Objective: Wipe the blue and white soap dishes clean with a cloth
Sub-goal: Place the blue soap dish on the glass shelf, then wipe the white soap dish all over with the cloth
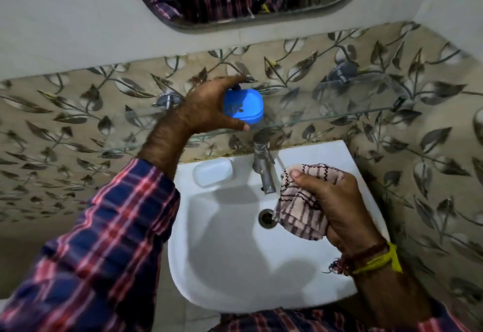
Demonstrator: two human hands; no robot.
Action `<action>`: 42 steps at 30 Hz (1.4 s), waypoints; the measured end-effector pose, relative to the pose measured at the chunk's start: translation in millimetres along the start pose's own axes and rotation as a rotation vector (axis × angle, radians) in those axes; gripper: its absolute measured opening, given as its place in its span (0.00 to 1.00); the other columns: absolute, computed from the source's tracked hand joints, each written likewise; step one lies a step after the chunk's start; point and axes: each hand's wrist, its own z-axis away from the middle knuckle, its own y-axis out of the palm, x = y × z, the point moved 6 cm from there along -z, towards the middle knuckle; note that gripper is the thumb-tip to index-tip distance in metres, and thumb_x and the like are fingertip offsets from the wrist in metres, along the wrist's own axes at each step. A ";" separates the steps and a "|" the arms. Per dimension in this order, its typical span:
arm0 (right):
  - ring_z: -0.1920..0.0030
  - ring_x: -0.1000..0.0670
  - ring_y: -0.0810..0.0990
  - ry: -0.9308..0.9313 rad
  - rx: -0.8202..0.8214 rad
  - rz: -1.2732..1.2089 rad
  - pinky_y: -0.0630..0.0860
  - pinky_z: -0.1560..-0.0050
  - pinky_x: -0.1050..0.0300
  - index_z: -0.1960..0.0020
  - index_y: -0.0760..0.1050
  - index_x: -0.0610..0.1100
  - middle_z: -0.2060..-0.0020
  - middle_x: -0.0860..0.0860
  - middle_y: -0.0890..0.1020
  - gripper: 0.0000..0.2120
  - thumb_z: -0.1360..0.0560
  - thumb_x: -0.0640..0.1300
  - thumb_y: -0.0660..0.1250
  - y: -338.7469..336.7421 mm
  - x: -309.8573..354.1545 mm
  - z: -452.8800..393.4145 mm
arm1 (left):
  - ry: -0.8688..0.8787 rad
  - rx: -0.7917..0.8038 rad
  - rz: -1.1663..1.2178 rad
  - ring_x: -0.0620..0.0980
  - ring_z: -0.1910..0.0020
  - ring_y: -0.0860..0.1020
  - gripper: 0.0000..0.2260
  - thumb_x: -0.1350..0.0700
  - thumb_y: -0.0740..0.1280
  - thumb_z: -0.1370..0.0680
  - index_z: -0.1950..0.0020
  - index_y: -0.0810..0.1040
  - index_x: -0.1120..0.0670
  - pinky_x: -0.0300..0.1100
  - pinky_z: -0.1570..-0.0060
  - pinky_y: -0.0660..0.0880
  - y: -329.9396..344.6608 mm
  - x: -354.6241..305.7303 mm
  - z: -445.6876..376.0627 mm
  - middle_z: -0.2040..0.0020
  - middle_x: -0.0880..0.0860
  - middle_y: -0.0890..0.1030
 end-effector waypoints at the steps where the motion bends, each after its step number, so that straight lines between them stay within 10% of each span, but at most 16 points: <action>1: 0.69 0.46 0.85 0.004 -0.004 -0.004 0.82 0.64 0.56 0.60 0.86 0.40 0.66 0.40 0.86 0.06 0.28 0.32 0.73 0.3 -0.3 0.6 | 0.001 0.003 0.023 0.55 0.33 0.76 0.44 0.50 0.84 0.35 0.22 0.69 0.55 0.53 0.31 0.73 2.3 3.1 0.0 0.32 0.57 0.77; 10: 0.70 0.46 0.84 0.035 -0.027 -0.014 0.84 0.63 0.51 0.62 0.85 0.39 0.68 0.42 0.86 0.07 0.27 0.31 0.73 15.3 -3.3 6.2 | 0.008 -0.049 0.012 0.55 0.30 0.72 0.48 0.44 0.83 0.35 0.20 0.65 0.53 0.55 0.31 0.72 2.5 4.4 8.1 0.27 0.57 0.73; 17: 0.72 0.48 0.84 0.057 -0.076 -0.020 0.83 0.68 0.55 0.63 0.86 0.39 0.69 0.41 0.86 0.08 0.28 0.31 0.73 12.1 -7.2 7.6 | 0.241 -0.961 0.118 0.50 0.50 0.79 0.09 0.54 0.73 0.19 0.43 0.81 0.57 0.43 0.46 0.74 20.9 -8.0 123.9 0.48 0.49 0.82; 22: 0.71 0.47 0.85 0.085 -0.127 -0.012 0.82 0.69 0.56 0.60 0.85 0.37 0.66 0.40 0.86 0.05 0.28 0.31 0.73 6.2 -17.4 11.8 | -0.428 -0.504 0.295 0.60 0.38 0.79 0.12 0.64 0.65 0.18 0.34 0.79 0.62 0.59 0.39 0.76 143.2 105.7 144.5 0.37 0.60 0.81; 27: 0.69 0.47 0.85 0.083 -0.143 0.039 0.81 0.68 0.57 0.56 0.84 0.36 0.65 0.39 0.86 0.02 0.28 0.32 0.74 5.1 -22.8 17.4 | -0.934 -0.348 0.408 0.64 0.31 0.74 0.33 0.42 0.73 0.23 0.27 0.71 0.63 0.54 0.32 0.71 175.5 172.7 122.7 0.31 0.63 0.77; 32: 0.68 0.47 0.86 0.043 -0.150 0.085 0.81 0.69 0.59 0.58 0.85 0.37 0.65 0.40 0.87 0.03 0.28 0.32 0.74 3.3 -23.5 16.9 | -1.090 -0.326 0.359 0.64 0.43 0.81 0.11 0.58 0.70 0.23 0.46 0.80 0.65 0.52 0.46 0.78 176.2 190.3 105.5 0.45 0.63 0.84; 35: 0.67 0.46 0.86 0.009 -0.137 0.081 0.82 0.67 0.58 0.57 0.85 0.36 0.63 0.39 0.87 0.02 0.29 0.32 0.74 4.8 -21.4 16.5 | -0.864 -0.469 0.217 0.67 0.50 0.80 0.05 0.61 0.66 0.20 0.48 0.76 0.63 0.51 0.56 0.71 163.4 167.1 106.5 0.52 0.63 0.82; 40: 0.67 0.47 0.86 -0.028 -0.086 0.153 0.82 0.65 0.57 0.57 0.85 0.36 0.65 0.40 0.87 0.02 0.28 0.32 0.74 17.7 -24.8 8.0 | 0.085 -0.737 -0.275 0.58 0.56 0.76 0.07 0.61 0.65 0.22 0.49 0.80 0.63 0.50 0.57 0.72 133.0 86.2 137.1 0.58 0.63 0.83; 42: 0.67 0.45 0.85 -0.037 -0.020 0.208 0.83 0.61 0.51 0.55 0.84 0.35 0.64 0.39 0.87 0.03 0.28 0.34 0.75 27.7 -29.5 5.9 | -0.006 -0.734 -0.175 0.57 0.58 0.77 0.06 0.60 0.68 0.23 0.51 0.81 0.63 0.50 0.57 0.75 123.7 79.3 150.1 0.59 0.60 0.84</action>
